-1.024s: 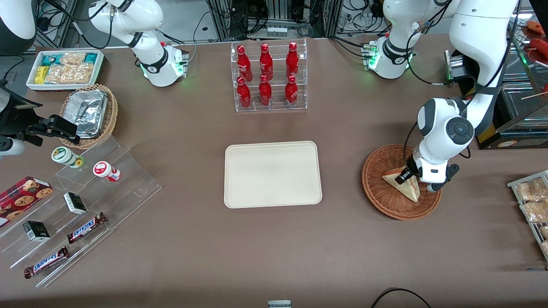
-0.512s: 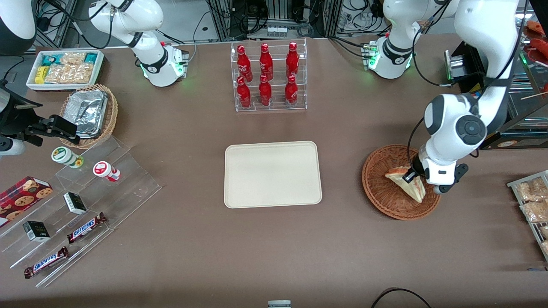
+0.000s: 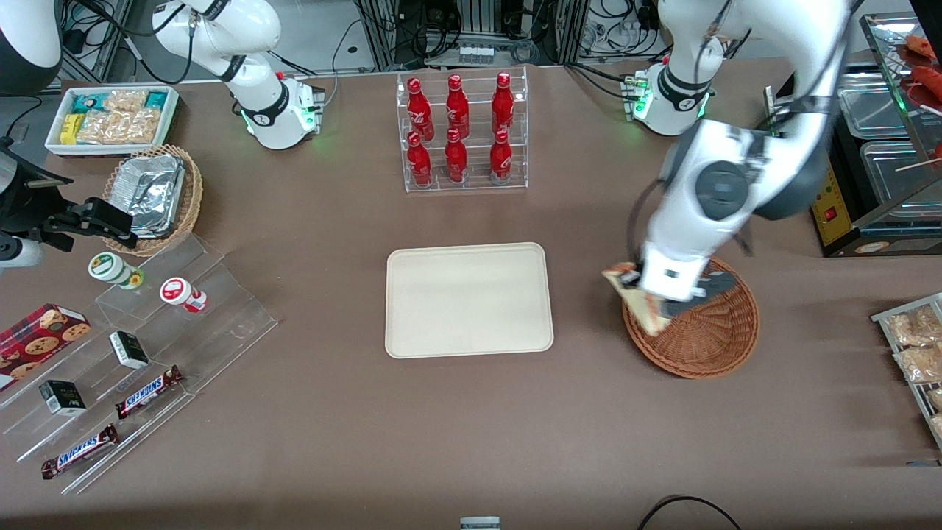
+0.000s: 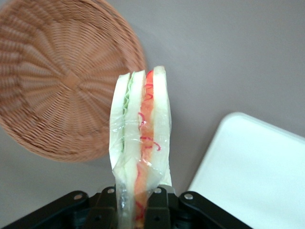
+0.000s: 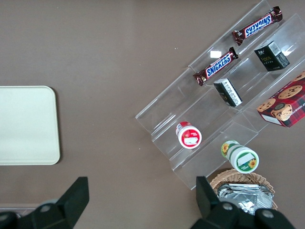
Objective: Place sandwich from basket to tray
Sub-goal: 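Lift the sandwich and carry it over the cream tray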
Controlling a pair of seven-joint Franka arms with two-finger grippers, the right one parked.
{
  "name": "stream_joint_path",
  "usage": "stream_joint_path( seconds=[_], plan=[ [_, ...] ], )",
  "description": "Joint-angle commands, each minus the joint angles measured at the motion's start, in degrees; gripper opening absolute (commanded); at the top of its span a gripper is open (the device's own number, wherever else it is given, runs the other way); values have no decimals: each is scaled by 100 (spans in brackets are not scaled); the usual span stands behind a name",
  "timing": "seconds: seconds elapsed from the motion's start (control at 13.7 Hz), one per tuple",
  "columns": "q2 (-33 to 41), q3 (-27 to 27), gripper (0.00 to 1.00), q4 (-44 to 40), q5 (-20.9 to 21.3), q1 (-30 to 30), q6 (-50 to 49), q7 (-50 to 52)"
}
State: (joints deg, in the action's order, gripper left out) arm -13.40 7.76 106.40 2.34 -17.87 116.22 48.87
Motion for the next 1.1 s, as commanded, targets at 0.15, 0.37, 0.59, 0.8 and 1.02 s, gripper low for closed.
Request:
stream_joint_path(
  seconds=[0.15,0.37,0.59,0.8,1.02],
  plan=[
    [-1408,-64,15,-1522,100,-1199,-529,429],
    [-2034,-64,13,-2087,74,-1684,-548,668],
    [-2385,-64,12,-2351,74,-2052,-356,659],
    [-2571,-64,13,-2387,83,-2255,23,563],
    [-2808,-72,12,-2378,126,-2501,365,554]
  ],
)
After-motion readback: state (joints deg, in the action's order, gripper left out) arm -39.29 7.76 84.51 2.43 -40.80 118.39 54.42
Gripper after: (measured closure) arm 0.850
